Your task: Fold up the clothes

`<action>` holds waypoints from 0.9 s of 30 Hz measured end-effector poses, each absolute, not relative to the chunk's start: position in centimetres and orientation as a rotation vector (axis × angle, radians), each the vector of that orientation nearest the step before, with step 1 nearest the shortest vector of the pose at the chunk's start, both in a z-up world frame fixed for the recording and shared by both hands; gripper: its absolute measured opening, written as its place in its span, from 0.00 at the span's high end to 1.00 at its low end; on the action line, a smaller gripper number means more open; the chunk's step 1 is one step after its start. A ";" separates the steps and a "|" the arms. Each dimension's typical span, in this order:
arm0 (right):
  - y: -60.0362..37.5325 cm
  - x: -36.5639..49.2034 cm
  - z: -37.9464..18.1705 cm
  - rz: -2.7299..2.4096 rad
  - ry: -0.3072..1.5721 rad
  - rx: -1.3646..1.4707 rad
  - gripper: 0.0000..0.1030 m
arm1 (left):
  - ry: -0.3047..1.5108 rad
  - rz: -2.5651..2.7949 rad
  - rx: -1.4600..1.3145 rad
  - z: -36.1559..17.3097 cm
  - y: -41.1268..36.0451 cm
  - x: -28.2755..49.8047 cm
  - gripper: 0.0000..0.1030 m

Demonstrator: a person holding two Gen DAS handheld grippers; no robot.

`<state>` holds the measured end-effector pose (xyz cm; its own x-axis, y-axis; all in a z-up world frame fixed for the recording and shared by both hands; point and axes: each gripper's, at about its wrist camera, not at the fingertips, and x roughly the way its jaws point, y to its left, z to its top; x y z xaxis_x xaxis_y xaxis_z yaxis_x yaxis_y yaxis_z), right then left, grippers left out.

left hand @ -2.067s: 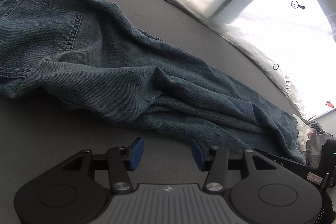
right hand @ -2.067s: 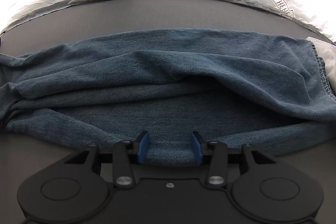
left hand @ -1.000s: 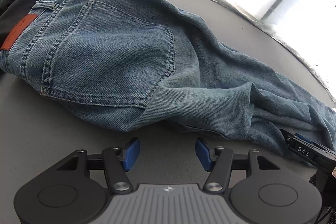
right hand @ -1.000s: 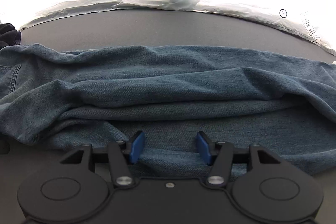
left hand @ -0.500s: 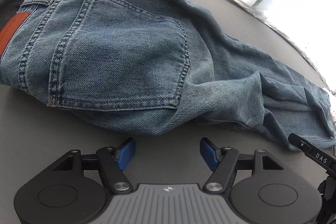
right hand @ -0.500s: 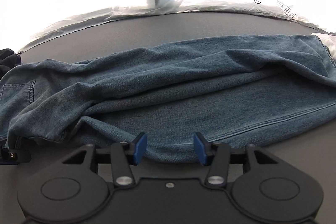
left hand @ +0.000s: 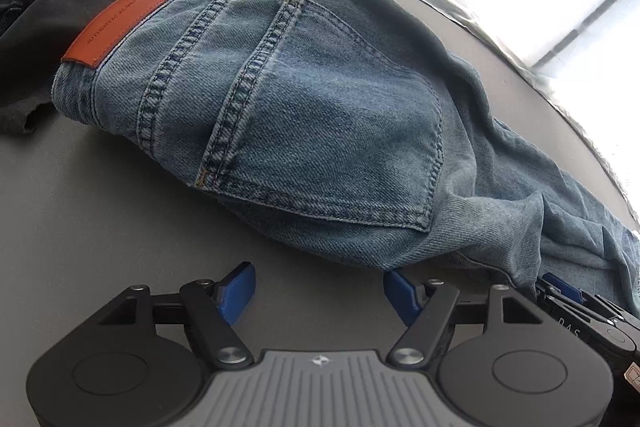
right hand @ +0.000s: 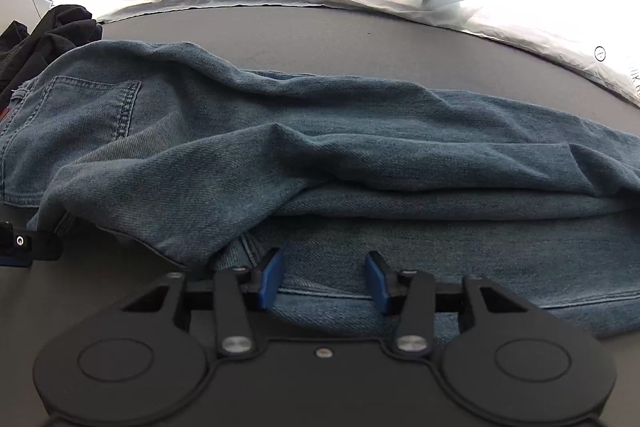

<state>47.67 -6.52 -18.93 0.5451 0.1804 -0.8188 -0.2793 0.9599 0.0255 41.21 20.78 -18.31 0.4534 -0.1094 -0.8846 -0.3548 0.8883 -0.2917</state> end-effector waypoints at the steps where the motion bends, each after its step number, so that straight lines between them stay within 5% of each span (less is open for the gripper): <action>1: -6.8 47.2 -18.8 0.280 0.965 -0.096 0.55 | 1.102 0.159 -0.473 -18.3 20.7 41.3 0.29; 8: -8.2 45.8 -17.6 0.290 0.994 -0.068 0.55 | 1.111 0.145 -0.434 -18.6 19.7 41.9 0.22; 9: -8.1 46.2 -17.4 0.282 0.978 -0.055 0.53 | 1.111 0.142 -0.431 -18.6 19.6 41.9 0.20; 12: -7.5 47.5 -17.3 0.258 0.949 -0.052 0.19 | 1.112 0.134 -0.422 -18.7 19.3 42.0 0.16; 15: -6.2 48.8 -18.9 0.271 0.988 -0.120 0.19 | 1.111 0.123 -0.424 -19.0 19.1 42.2 0.10; 20: -6.6 48.0 -19.8 0.209 1.017 -0.078 0.01 | 1.102 0.101 -0.456 -19.4 19.1 42.3 0.00; 27: -7.5 44.9 -19.9 0.261 1.031 -0.117 0.00 | 1.132 0.116 -0.348 -19.9 17.0 43.6 0.00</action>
